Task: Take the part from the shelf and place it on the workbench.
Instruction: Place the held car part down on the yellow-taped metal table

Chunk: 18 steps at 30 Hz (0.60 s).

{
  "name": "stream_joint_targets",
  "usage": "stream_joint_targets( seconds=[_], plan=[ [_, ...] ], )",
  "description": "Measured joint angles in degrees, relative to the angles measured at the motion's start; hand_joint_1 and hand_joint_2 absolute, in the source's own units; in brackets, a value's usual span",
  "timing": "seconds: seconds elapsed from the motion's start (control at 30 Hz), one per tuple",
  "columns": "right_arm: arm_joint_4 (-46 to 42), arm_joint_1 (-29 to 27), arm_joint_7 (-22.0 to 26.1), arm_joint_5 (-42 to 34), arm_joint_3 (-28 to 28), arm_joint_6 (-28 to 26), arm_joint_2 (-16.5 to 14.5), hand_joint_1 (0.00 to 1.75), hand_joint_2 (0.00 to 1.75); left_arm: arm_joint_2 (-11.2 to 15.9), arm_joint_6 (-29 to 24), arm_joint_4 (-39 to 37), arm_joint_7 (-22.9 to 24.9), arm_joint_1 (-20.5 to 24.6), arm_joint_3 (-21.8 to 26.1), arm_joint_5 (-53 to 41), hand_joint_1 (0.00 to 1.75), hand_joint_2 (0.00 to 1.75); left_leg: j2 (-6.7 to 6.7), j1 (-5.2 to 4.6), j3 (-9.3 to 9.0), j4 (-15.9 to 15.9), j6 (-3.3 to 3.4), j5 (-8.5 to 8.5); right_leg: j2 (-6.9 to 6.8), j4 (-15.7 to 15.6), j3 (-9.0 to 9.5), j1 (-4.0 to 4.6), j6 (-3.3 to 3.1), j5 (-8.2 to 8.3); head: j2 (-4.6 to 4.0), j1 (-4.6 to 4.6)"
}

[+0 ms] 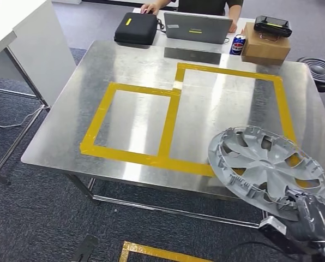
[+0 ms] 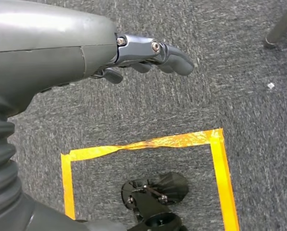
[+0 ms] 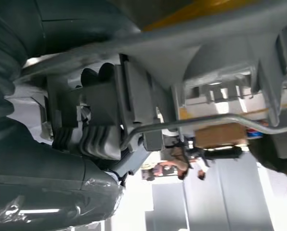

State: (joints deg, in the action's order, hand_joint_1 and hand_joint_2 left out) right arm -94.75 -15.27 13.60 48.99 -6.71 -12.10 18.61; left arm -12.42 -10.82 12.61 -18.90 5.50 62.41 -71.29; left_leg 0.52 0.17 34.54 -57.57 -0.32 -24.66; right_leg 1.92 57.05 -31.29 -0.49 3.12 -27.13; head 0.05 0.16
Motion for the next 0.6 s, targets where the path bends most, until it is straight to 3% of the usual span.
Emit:
stream_joint_targets(
  seconds=[0.23,0.37,0.6],
  plan=[
    [6.4,2.8,1.2,1.3,-9.9,3.4,1.7,1.75,1.75,0.1,0.4,0.0,0.3,0.3,-0.9,-0.5,0.0,1.75,0.0,-0.01,-0.02,0.0,0.16,0.14,-0.01,0.1,0.14,-0.01,0.16,0.07,0.01,-0.02],
    [8.3,3.5,1.0,3.3,-11.7,4.4,2.3,1.75,1.75,0.1,0.5,0.0,0.5,0.5,-1.1,-1.0,0.0,1.75,0.0,0.03,-0.03,0.0,0.11,0.18,0.0,0.2,0.1,0.02,0.14,0.06,0.01,-0.01],
    [12.7,5.8,1.4,14.6,-11.0,7.9,5.0,1.75,1.75,0.0,1.5,0.0,2.1,1.5,-3.0,-2.9,0.0,1.75,0.0,0.02,-0.05,0.0,0.13,0.22,0.0,0.2,0.12,0.02,0.13,0.07,0.01,0.01]
  ],
)
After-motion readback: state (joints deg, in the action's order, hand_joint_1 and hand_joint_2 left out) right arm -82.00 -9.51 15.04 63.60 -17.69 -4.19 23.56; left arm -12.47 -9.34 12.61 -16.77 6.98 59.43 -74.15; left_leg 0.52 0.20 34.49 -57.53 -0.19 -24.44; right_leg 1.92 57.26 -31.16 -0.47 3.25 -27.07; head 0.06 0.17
